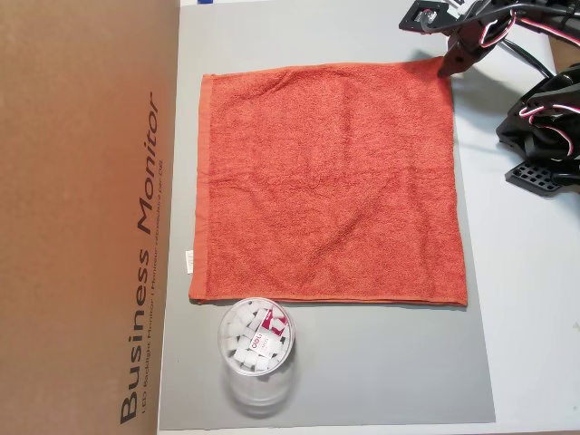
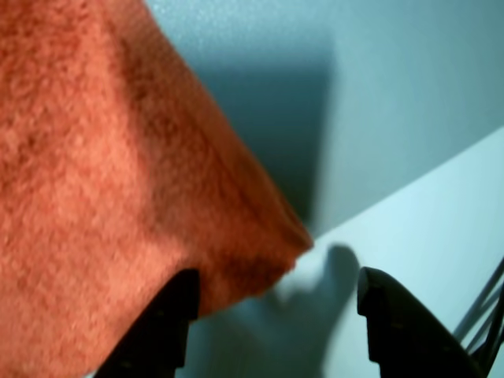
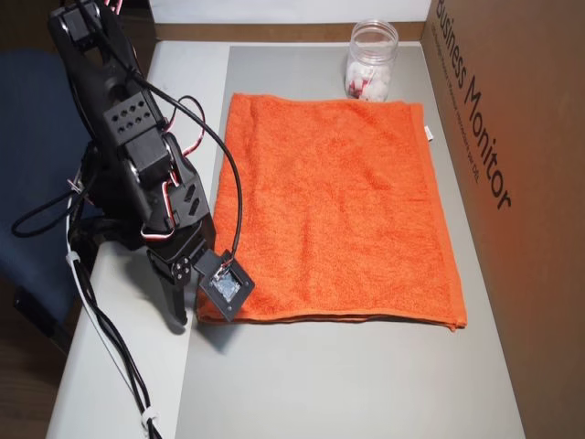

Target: Fold the blanket.

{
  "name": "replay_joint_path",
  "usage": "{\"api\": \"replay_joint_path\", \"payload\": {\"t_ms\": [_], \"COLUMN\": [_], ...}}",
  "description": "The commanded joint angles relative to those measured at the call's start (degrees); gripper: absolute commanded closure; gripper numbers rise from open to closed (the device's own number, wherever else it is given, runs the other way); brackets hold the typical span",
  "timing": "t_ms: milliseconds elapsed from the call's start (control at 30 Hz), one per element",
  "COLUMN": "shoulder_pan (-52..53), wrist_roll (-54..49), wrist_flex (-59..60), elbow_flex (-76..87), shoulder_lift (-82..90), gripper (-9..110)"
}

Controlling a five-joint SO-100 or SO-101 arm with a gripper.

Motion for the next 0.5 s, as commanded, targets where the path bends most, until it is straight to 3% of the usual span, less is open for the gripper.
{"api": "replay_joint_path", "payload": {"t_ms": [0, 467], "shoulder_pan": [0.09, -0.18], "wrist_roll": [0.53, 0.62], "wrist_flex": [-4.04, -5.89], "elbow_flex": [0.62, 4.39], "shoulder_lift": [0.26, 0.18], "gripper": [81, 81]}}
